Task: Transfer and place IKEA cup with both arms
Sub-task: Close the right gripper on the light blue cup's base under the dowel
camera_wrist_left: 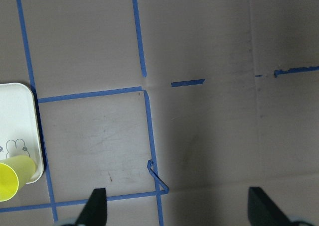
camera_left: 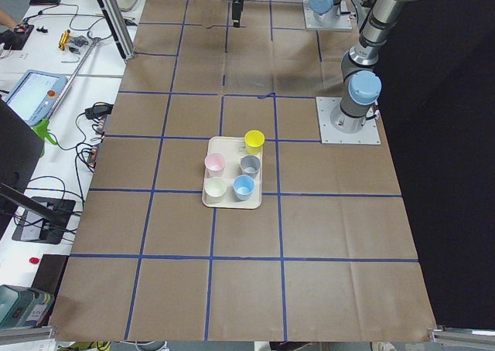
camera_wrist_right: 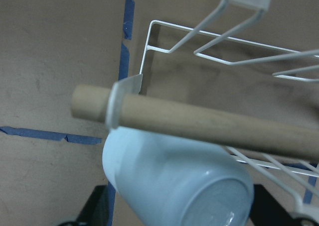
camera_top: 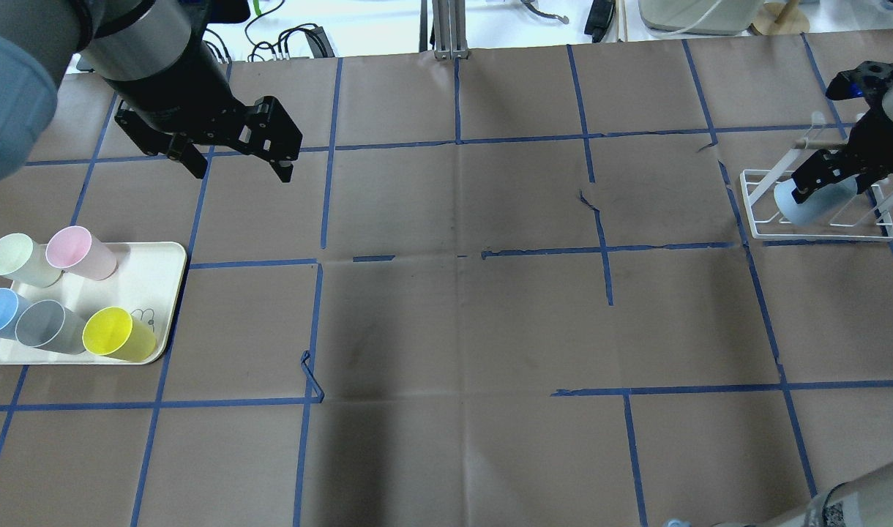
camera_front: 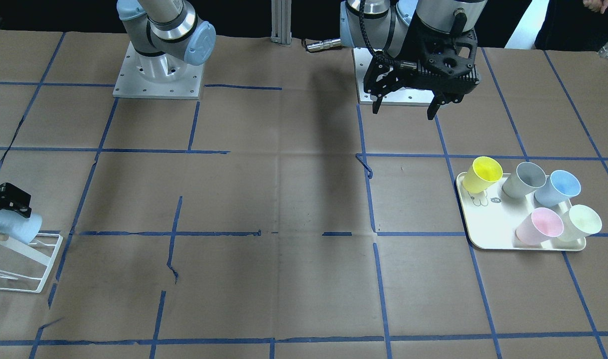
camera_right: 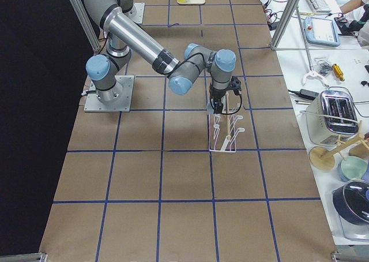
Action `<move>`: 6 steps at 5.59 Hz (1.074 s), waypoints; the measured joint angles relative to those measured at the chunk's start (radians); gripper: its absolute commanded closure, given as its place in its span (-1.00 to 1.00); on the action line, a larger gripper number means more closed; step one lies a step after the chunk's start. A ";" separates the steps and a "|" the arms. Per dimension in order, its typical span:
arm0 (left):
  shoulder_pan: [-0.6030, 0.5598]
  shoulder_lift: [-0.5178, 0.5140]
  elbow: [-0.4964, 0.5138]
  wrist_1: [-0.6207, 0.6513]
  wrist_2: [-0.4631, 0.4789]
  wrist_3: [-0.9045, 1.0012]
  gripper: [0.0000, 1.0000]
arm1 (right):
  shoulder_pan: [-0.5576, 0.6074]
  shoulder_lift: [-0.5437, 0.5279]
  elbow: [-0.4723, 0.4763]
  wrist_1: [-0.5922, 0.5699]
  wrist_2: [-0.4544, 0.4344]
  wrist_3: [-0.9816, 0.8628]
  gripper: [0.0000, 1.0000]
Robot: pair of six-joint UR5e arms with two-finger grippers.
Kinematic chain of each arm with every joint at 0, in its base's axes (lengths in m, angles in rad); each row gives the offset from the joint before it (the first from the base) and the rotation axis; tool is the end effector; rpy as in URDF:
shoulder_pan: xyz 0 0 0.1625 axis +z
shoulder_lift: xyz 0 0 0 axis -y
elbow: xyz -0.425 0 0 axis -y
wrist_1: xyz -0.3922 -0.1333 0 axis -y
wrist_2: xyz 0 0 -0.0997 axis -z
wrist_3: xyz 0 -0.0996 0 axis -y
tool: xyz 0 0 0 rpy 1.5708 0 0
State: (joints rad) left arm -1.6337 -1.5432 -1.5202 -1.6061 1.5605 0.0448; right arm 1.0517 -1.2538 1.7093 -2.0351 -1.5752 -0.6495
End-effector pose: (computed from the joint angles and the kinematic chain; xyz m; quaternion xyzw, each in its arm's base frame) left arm -0.1644 -0.4738 0.5227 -0.0539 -0.9983 0.0214 0.0053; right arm -0.1750 -0.5741 0.2951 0.0651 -0.9979 0.0025 0.0043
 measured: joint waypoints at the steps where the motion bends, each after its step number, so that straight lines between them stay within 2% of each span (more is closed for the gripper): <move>1: 0.000 0.000 0.000 0.000 0.000 0.000 -0.99 | -0.001 -0.001 0.000 -0.007 0.006 0.003 -0.56; 2: 0.000 0.000 0.000 0.000 0.000 -0.001 -0.99 | -0.001 -0.003 0.001 -0.010 0.014 0.005 -0.10; 4: 0.000 0.000 0.000 0.000 0.000 -0.003 -0.99 | -0.001 -0.011 -0.002 -0.009 0.019 0.005 0.21; 6: 0.001 0.000 0.001 0.000 -0.002 -0.003 -0.99 | -0.001 -0.016 -0.008 -0.007 0.020 0.005 0.64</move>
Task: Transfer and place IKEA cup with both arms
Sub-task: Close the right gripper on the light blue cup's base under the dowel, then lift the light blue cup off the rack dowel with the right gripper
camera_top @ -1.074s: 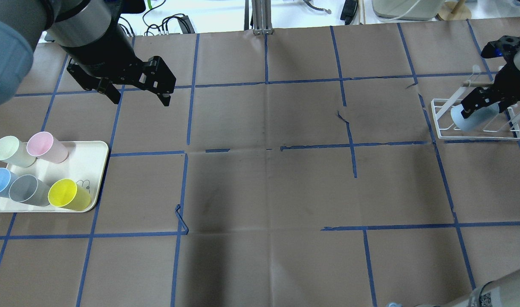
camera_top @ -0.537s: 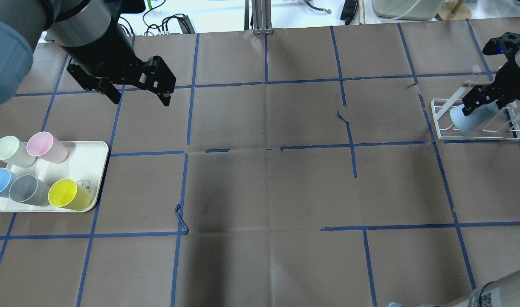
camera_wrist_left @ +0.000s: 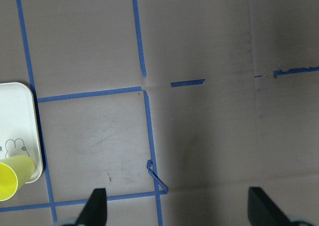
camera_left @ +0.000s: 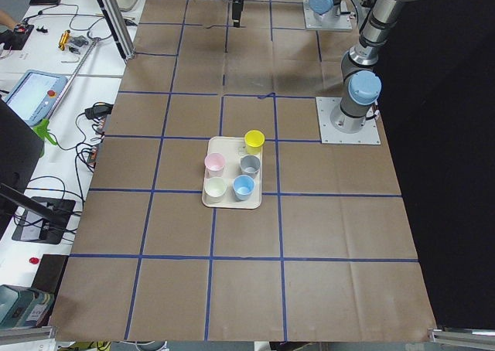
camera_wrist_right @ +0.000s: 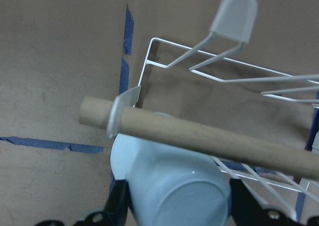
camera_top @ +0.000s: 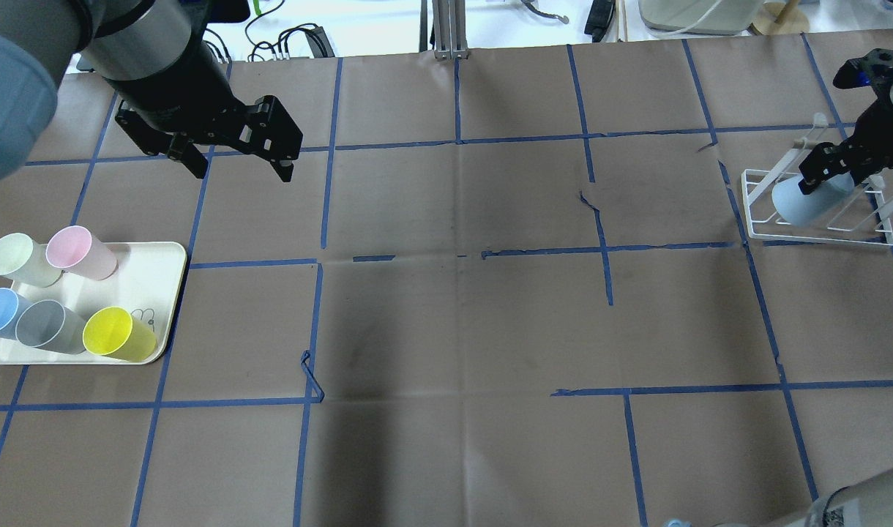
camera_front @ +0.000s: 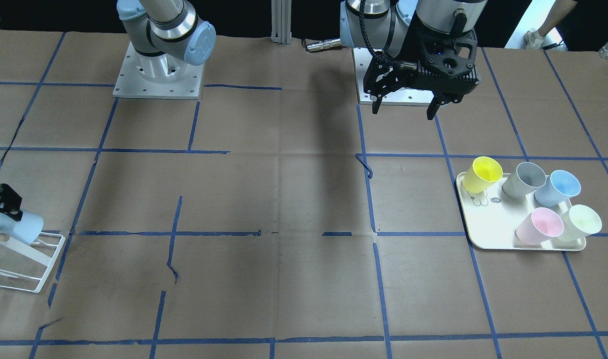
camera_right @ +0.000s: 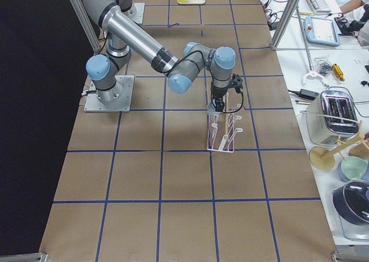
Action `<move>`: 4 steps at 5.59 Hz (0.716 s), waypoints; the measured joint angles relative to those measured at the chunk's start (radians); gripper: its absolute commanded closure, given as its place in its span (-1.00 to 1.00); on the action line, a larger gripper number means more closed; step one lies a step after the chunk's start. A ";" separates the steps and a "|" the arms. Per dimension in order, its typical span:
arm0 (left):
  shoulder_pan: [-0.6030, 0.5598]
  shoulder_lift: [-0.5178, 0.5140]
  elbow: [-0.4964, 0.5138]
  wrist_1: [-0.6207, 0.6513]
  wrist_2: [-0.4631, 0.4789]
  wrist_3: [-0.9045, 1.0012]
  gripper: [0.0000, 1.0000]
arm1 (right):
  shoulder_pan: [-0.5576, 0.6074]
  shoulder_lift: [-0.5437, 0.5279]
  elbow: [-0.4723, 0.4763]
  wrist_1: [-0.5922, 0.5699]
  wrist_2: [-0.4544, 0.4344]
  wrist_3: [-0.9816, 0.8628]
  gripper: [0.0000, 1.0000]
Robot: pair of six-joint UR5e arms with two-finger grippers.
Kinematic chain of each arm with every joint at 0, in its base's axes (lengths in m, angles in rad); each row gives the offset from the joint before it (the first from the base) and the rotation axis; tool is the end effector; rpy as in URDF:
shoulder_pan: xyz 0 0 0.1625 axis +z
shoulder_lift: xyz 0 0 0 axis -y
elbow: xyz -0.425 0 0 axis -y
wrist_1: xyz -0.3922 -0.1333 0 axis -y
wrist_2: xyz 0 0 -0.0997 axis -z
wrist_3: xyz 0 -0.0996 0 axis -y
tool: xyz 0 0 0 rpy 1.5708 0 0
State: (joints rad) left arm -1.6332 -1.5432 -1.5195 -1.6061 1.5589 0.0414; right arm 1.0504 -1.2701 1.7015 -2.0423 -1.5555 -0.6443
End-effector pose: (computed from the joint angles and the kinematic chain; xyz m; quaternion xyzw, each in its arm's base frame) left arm -0.1644 -0.4739 0.5231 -0.0520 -0.9984 0.0217 0.0062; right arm -0.1743 -0.5753 0.3089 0.0621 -0.9978 0.0210 0.0046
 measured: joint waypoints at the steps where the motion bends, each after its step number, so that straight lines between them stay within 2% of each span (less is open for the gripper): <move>1: 0.001 0.000 0.001 0.000 0.000 -0.001 -0.99 | -0.001 -0.004 -0.004 0.001 0.000 0.000 0.68; 2: 0.001 0.000 0.002 0.000 0.000 -0.001 -0.99 | -0.001 -0.016 -0.007 0.004 0.000 0.000 0.80; 4: 0.001 0.000 0.003 0.000 0.000 -0.002 -0.99 | -0.001 -0.048 -0.008 0.010 -0.002 0.000 0.82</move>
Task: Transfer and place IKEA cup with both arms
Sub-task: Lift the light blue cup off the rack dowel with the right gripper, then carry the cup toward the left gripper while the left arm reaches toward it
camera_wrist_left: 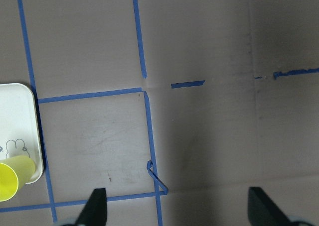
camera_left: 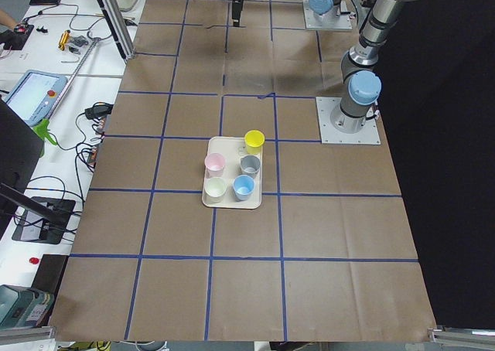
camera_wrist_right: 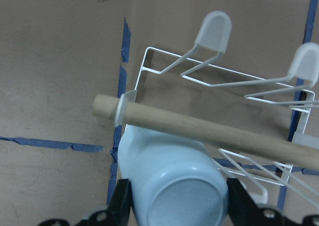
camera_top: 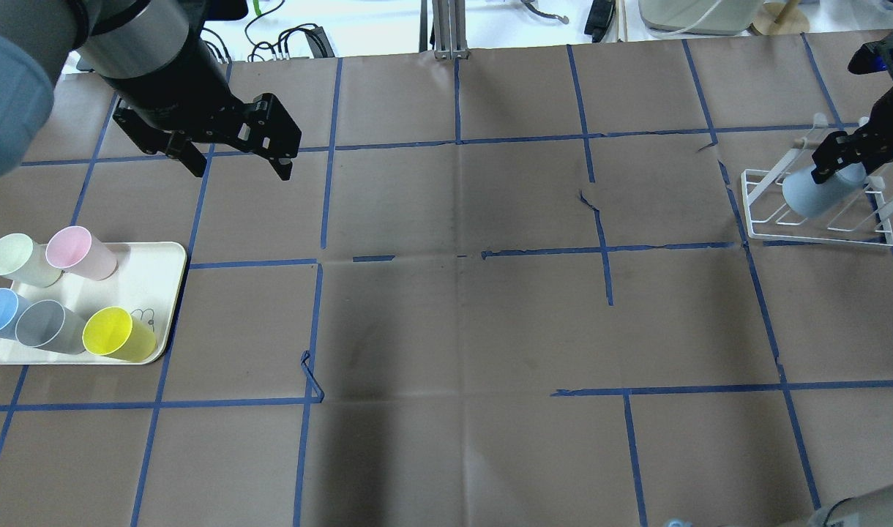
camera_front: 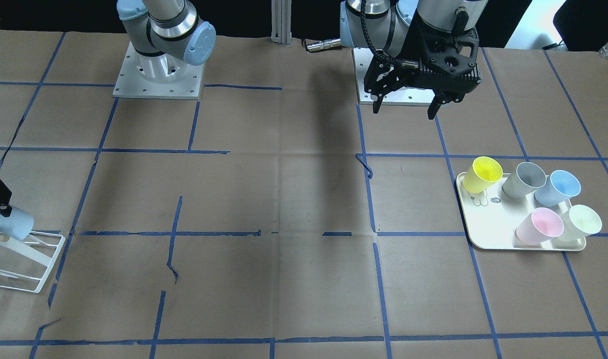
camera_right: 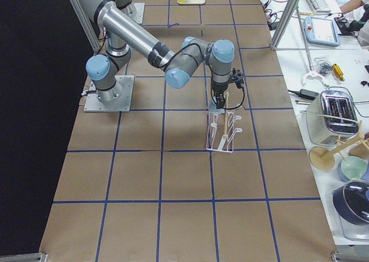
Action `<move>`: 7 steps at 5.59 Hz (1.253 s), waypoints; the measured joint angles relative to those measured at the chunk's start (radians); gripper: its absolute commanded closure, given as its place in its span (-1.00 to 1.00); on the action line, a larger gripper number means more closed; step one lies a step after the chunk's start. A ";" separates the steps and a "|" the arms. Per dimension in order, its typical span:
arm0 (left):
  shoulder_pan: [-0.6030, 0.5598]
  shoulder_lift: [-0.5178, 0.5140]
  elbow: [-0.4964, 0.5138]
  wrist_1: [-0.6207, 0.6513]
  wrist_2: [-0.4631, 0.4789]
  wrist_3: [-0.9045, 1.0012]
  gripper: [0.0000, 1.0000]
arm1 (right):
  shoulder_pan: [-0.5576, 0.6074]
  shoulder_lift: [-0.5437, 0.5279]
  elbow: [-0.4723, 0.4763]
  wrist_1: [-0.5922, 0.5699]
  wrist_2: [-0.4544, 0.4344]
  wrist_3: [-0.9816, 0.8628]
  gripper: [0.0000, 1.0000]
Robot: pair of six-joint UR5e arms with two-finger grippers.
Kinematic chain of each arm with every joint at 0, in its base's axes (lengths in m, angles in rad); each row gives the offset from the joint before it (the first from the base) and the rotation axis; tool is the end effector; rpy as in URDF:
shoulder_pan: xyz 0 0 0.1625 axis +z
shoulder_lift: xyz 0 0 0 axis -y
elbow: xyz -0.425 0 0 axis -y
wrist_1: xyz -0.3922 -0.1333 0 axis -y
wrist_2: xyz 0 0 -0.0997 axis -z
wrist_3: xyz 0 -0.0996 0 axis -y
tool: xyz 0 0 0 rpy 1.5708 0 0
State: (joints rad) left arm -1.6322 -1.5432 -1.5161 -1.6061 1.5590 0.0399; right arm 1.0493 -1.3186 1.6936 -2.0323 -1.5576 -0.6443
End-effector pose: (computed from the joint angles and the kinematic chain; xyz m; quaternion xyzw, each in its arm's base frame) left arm -0.1639 -0.4743 0.5248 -0.0508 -0.9984 0.0234 0.0061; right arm -0.1717 -0.5690 0.3398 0.0616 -0.9971 0.0397 0.0183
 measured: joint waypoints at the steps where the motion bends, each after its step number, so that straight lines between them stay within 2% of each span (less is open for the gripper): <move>1: 0.000 0.000 0.000 0.000 0.001 0.000 -0.99 | 0.000 -0.022 -0.006 0.006 0.000 0.000 0.82; 2: 0.000 0.000 0.000 0.000 0.002 0.001 -0.99 | 0.001 -0.052 -0.028 0.044 -0.001 0.000 0.82; 3: 0.001 0.000 0.002 0.000 0.006 0.002 -0.99 | 0.001 -0.086 -0.078 0.137 -0.001 0.000 0.82; 5: 0.003 0.000 0.013 -0.016 0.013 0.014 -0.99 | 0.004 -0.145 -0.227 0.418 0.025 0.000 0.81; 7: 0.023 0.002 0.012 -0.055 0.032 0.090 -0.99 | 0.029 -0.161 -0.307 0.700 0.210 -0.007 0.81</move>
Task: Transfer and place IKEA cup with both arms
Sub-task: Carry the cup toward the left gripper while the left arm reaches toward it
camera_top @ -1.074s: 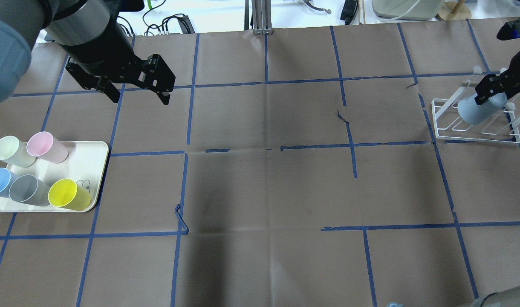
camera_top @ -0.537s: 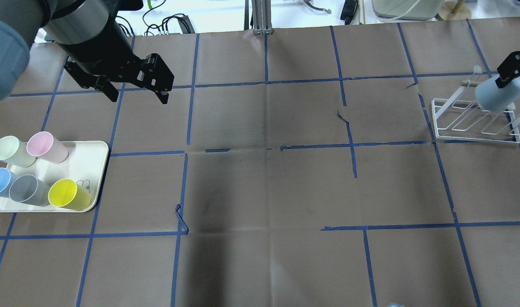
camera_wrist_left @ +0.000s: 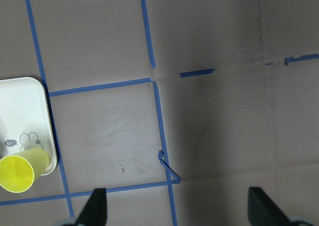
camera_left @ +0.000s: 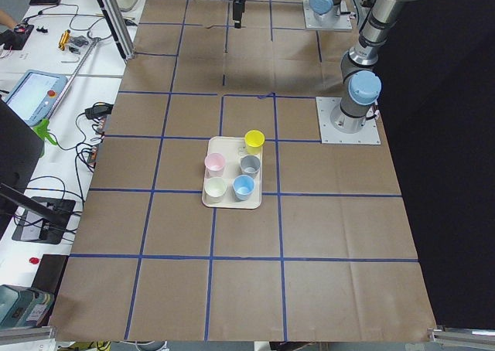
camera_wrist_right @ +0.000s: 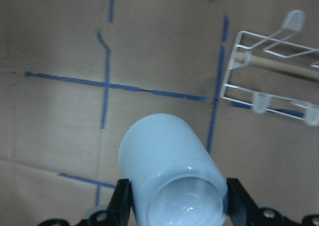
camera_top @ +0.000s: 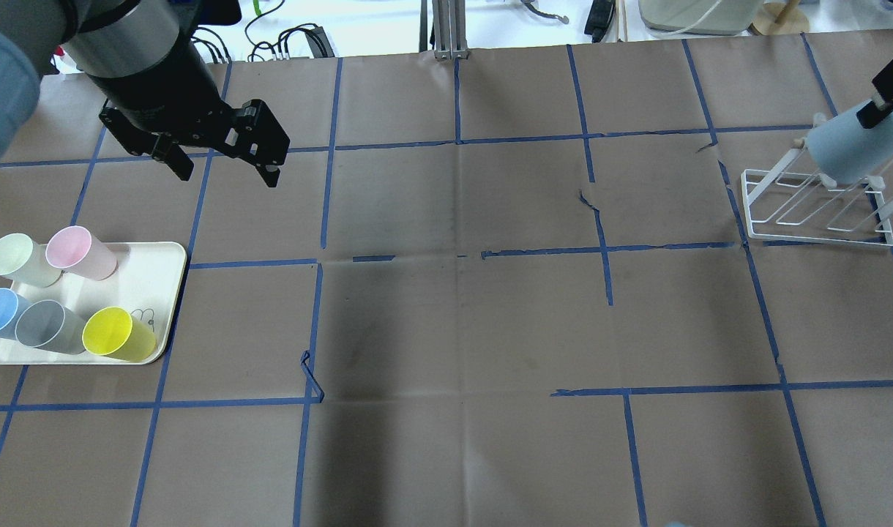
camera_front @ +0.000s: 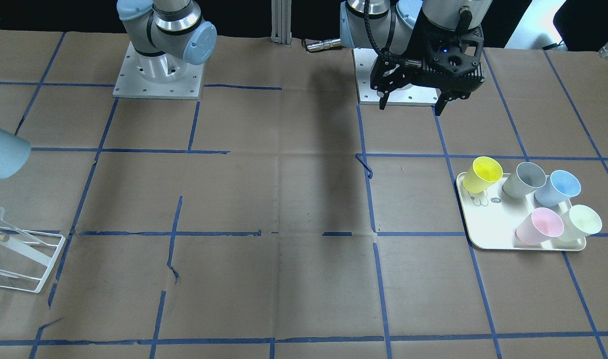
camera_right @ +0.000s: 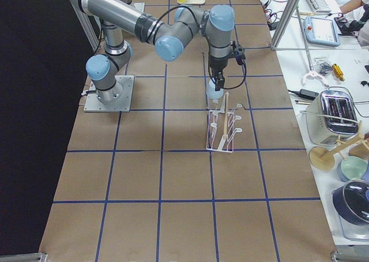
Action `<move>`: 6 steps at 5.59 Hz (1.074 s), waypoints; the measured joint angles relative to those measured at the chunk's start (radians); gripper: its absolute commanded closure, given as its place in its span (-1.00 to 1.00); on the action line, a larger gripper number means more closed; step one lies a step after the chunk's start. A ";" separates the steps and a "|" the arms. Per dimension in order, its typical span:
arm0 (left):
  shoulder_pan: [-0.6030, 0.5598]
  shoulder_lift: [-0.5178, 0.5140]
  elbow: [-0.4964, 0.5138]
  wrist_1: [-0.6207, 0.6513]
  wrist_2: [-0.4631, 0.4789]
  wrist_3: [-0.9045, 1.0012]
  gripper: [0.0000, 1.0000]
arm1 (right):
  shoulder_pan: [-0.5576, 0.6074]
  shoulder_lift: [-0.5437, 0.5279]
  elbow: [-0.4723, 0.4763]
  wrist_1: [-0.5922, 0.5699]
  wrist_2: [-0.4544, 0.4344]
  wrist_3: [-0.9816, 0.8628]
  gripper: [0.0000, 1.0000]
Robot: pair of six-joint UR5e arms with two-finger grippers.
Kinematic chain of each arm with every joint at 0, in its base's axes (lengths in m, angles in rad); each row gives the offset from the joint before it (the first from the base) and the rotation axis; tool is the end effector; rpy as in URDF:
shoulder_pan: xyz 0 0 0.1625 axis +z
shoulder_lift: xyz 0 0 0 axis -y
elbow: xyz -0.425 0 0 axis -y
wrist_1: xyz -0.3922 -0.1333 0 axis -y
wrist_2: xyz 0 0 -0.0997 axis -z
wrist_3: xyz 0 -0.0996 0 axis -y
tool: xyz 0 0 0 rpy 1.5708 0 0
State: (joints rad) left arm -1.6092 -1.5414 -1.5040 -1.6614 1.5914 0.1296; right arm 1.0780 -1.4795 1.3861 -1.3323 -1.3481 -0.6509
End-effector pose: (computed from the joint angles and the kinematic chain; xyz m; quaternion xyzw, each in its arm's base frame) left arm -0.1495 -0.4728 0.5260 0.0839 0.9964 -0.0023 0.0104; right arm -0.1063 -0.5262 0.5118 -0.0702 0.9887 0.0006 0.1322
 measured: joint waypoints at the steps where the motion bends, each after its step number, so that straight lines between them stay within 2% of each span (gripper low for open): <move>1: 0.046 0.004 -0.002 -0.008 -0.001 0.139 -0.98 | 0.037 0.000 -0.007 0.128 0.142 -0.002 0.81; 2: 0.122 0.013 -0.011 -0.010 -0.034 0.304 -0.98 | 0.082 0.001 -0.005 0.241 0.305 -0.004 0.80; 3: 0.224 0.023 -0.024 -0.040 -0.134 0.455 -0.98 | 0.134 0.005 0.009 0.335 0.487 -0.006 0.81; 4: 0.320 0.026 -0.029 -0.138 -0.280 0.559 -0.98 | 0.194 0.010 0.057 0.382 0.674 -0.007 0.81; 6: 0.457 0.026 -0.048 -0.436 -0.541 0.671 -0.98 | 0.312 0.010 0.255 0.395 1.088 -0.044 0.80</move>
State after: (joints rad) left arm -1.1522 -1.5158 -1.5522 -2.0969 1.0501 0.8002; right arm 1.3902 -1.4694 1.6412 -0.9373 -0.2604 -0.6951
